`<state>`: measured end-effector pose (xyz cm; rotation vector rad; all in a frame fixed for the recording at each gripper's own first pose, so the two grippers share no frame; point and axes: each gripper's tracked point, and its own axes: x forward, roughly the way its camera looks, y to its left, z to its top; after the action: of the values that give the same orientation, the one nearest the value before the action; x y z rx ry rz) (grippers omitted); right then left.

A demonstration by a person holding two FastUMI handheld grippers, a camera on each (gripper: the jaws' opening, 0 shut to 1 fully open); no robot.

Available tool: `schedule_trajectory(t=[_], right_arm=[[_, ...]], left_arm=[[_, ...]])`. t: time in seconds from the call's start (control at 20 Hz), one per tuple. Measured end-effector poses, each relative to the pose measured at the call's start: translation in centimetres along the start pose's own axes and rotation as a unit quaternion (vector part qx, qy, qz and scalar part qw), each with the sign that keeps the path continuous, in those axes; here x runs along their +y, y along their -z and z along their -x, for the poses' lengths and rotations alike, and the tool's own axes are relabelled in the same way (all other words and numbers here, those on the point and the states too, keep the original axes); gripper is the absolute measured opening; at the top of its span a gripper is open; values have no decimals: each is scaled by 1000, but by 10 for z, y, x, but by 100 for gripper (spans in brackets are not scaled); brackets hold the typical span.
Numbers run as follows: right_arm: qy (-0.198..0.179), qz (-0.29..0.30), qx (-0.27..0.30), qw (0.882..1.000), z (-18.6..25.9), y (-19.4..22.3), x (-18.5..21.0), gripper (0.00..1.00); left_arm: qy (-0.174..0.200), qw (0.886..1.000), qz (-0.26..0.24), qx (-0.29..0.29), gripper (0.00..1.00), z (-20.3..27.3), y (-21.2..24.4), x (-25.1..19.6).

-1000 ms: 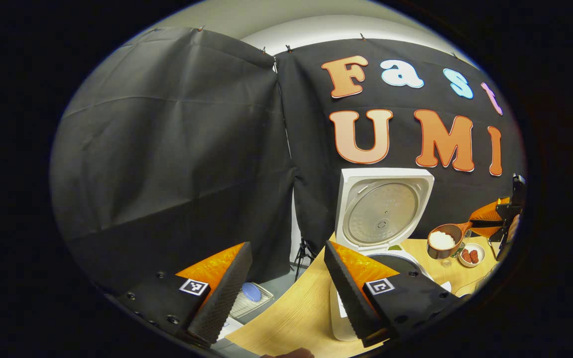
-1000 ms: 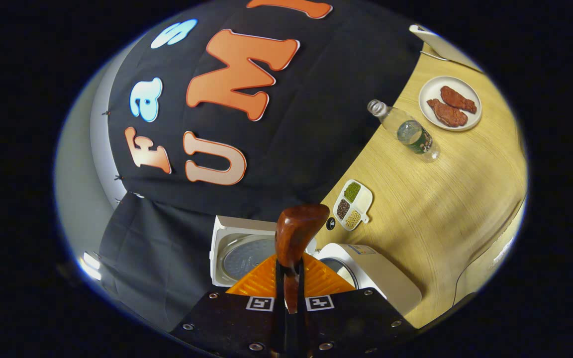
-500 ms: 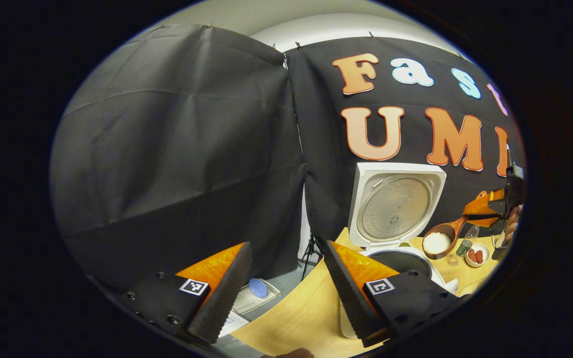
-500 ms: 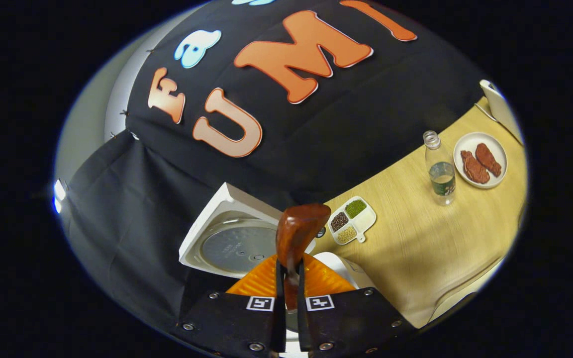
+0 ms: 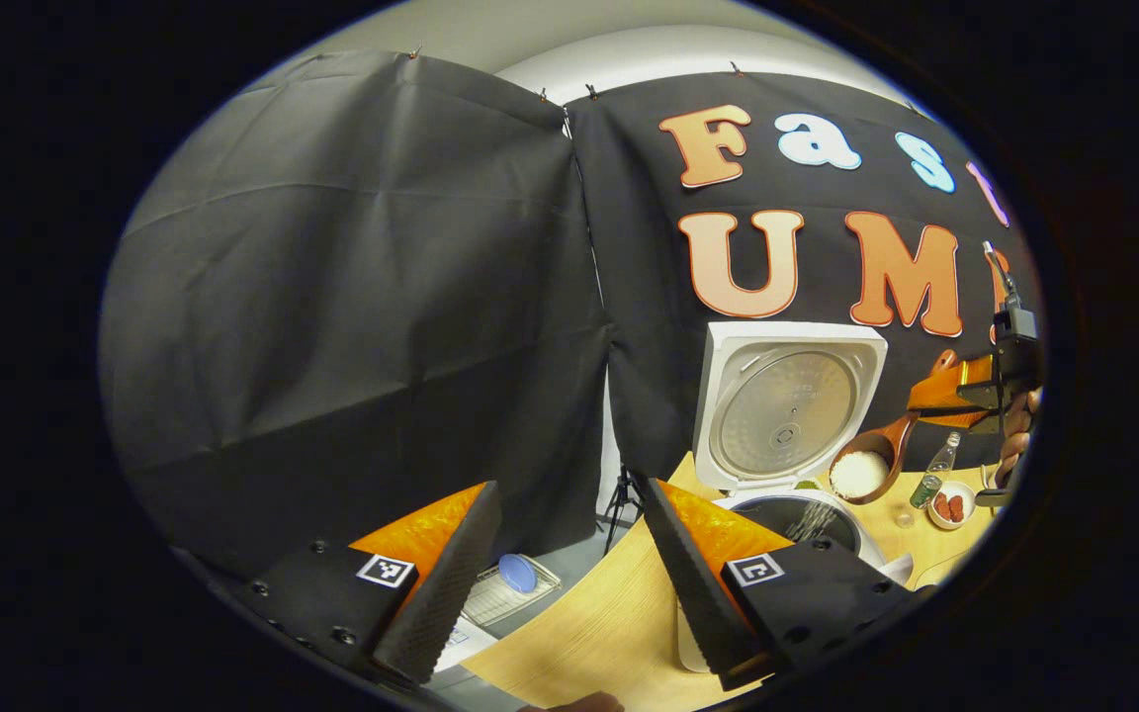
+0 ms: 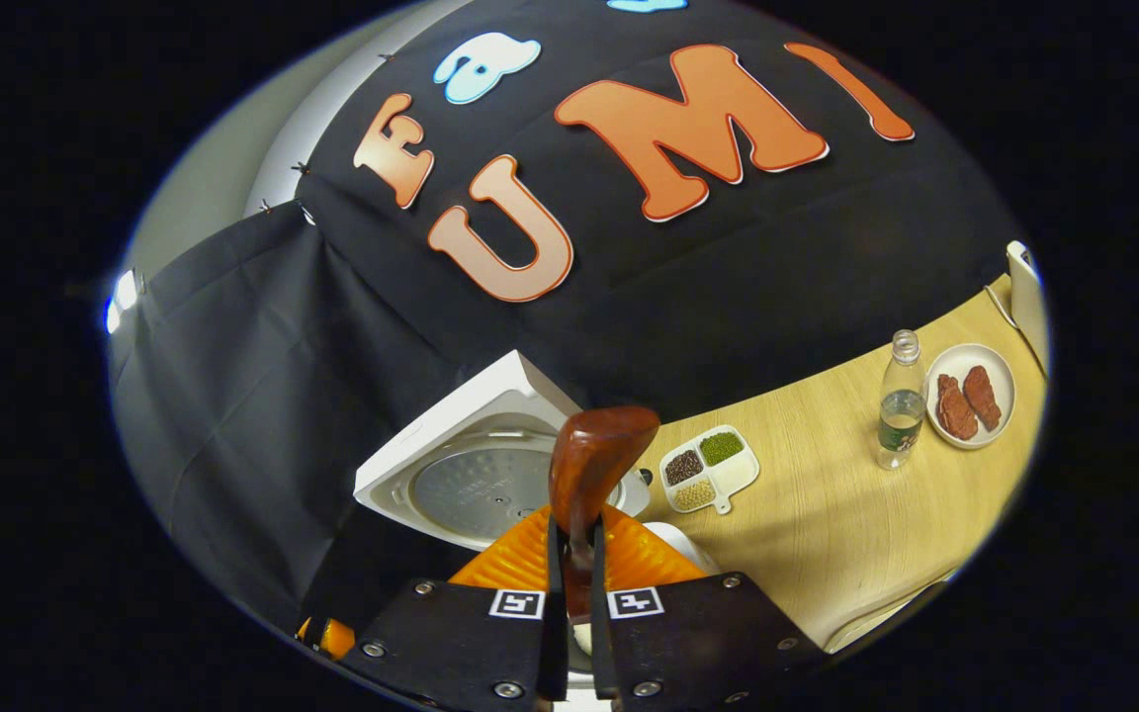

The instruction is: Close the left gripper, press the button to open the rice cooker; take a wooden spoon from the chopstick holder with the right hand, scoop a spoonful of rice and pour it into the rice cooker, then put the wooden spoon back into the chopstick holder.

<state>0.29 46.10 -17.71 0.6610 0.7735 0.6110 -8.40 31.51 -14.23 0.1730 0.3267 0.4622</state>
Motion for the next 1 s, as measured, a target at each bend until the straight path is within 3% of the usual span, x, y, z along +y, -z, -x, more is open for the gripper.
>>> schedule_trajectory(t=[0.4, 1.0], right_arm=[[-6, 99, -29, 995, -2, -7, 23, 9], [-21, 232, -64, 971, -7, -4, 58, 9]], left_arm=[[-1, 1000, -2, 4, 99, -3, 1, 0], [-15, 1000, 3, 12, 99, -7, 9, 14]])
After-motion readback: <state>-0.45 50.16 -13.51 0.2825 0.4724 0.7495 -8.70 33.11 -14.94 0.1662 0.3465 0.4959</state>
